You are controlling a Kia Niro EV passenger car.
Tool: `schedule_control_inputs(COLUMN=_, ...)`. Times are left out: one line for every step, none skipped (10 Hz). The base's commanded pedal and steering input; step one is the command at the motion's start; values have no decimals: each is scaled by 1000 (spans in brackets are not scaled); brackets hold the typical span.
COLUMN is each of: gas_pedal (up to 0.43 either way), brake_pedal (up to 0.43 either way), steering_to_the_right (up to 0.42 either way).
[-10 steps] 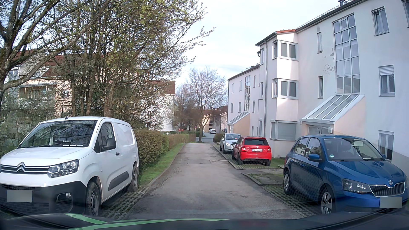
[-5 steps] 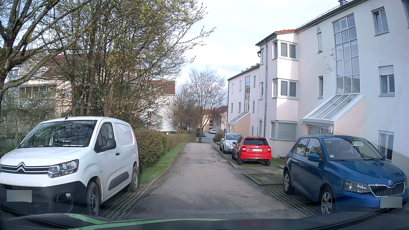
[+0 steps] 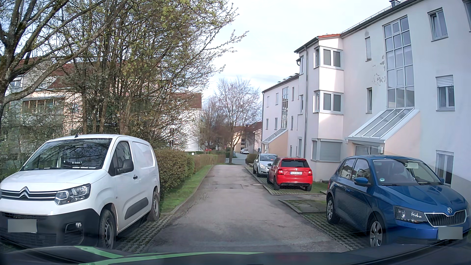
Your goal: Follow the waypoints while adhering to traffic rules and regulations
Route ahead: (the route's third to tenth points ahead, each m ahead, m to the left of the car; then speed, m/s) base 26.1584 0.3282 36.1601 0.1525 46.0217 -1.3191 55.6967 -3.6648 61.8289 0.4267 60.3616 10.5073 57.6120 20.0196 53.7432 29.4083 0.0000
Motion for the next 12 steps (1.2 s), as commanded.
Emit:
schedule_control_inputs(gas_pedal=0, brake_pedal=640, steering_to_the_right=6)
schedule_control_inputs(gas_pedal=0, brake_pedal=640, steering_to_the_right=6)
schedule_control_inputs(gas_pedal=0, brake_pedal=640, steering_to_the_right=6)
schedule_control_inputs(gas_pedal=0, brake_pedal=640, steering_to_the_right=6)
schedule_control_inputs(gas_pedal=0, brake_pedal=640, steering_to_the_right=6)
schedule_control_inputs(gas_pedal=0, brake_pedal=640, steering_to_the_right=6)
schedule_control_inputs(gas_pedal=0, brake_pedal=640, steering_to_the_right=6)
schedule_control_inputs(gas_pedal=0, brake_pedal=640, steering_to_the_right=6)
schedule_control_inputs(gas_pedal=0, brake_pedal=640, steering_to_the_right=6)
schedule_control_inputs(gas_pedal=0, brake_pedal=640, steering_to_the_right=6)
schedule_control_inputs(gas_pedal=0, brake_pedal=640, steering_to_the_right=6)
schedule_control_inputs(gas_pedal=0, brake_pedal=640, steering_to_the_right=6)
